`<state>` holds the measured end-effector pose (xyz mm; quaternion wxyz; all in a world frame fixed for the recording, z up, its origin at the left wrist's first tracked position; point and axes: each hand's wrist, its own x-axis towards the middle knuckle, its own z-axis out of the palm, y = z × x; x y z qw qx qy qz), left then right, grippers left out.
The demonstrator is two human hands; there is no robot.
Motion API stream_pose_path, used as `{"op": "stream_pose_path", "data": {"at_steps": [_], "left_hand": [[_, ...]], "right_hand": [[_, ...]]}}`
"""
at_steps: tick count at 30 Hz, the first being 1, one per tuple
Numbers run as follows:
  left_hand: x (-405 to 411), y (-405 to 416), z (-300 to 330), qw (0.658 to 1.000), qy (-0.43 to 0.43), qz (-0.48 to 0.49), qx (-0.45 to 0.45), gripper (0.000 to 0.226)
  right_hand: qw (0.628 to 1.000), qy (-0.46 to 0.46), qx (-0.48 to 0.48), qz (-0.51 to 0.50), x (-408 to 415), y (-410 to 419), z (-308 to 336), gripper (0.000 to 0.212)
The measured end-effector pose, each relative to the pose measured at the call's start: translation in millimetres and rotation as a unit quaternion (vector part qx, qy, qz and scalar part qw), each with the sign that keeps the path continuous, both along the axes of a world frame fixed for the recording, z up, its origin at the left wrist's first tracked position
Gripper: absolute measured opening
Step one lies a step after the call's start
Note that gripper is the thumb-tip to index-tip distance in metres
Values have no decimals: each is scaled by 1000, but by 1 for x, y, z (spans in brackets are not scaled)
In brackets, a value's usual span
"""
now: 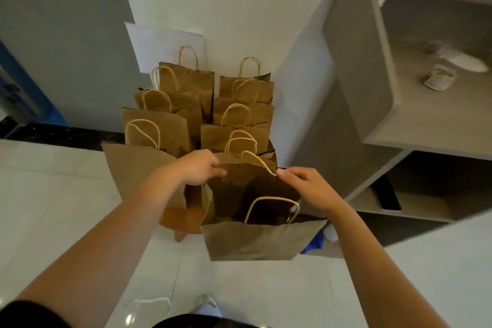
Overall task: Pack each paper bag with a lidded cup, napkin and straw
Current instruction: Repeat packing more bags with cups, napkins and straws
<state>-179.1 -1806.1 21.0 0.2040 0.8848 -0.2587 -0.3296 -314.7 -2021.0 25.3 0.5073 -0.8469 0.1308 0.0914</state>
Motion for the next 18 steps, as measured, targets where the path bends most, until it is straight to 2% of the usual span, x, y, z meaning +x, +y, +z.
{"op": "stream_pose_path", "data": {"at_steps": [3,5,7,12,18], "left_hand": [[-18,-16,39,1000,-9,-4,-20,25],[-32,-28,67,999,-20,-16,-25,23],[-48,-44,96,999,-23,-28,-27,23],[-89,-101,169,994,-47,-52,-79,22],[-121,-176,248,976,-122,-80,-160,21]], "right_hand": [[1000,-11,-15,25,-23,-11,32,17],[997,-18,-66,37,-38,-24,57,12],[990,-29,-131,37,-53,-41,86,18],[978,-46,-203,-25,-94,-88,166,24],[943,-135,-275,-131,-119,-143,253,23]]}}
